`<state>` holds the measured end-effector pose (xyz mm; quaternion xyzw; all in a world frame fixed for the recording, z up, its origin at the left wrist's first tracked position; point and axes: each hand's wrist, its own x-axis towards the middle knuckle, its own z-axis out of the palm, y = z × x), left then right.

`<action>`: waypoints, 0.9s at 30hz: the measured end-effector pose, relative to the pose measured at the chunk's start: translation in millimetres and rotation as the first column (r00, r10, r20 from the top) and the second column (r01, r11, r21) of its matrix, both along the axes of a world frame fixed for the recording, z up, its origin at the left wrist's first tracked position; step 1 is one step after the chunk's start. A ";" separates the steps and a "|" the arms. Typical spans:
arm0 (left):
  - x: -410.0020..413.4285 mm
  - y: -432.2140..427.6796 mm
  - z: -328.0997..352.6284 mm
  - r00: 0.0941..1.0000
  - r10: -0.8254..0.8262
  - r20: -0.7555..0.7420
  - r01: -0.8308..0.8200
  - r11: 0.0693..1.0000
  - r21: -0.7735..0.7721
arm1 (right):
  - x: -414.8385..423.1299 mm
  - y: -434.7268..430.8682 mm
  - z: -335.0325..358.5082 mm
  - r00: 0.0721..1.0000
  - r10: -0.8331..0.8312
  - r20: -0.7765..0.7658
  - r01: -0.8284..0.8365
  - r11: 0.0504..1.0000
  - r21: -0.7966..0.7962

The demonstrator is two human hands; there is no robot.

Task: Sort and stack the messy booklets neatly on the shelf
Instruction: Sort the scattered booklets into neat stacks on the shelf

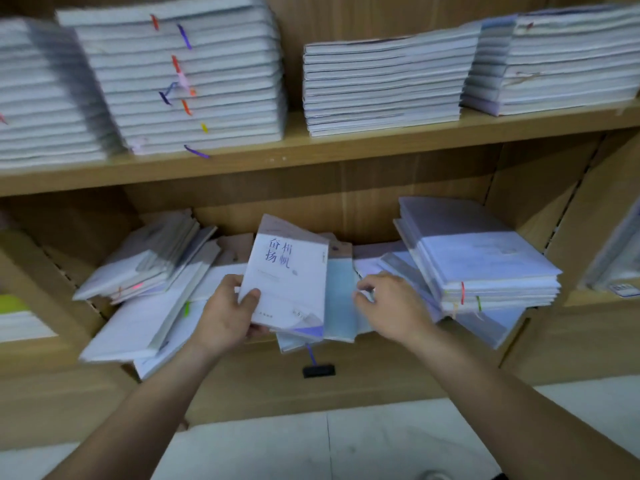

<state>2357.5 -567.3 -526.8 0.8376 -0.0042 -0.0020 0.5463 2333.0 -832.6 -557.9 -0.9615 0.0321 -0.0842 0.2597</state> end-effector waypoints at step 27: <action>-13.6 239.5 -36.0 0.974 0.225 -0.035 -0.192 0.893 0.406 | 139.0 326.8 62.4 0.987 0.159 -0.036 -0.071 0.616 0.785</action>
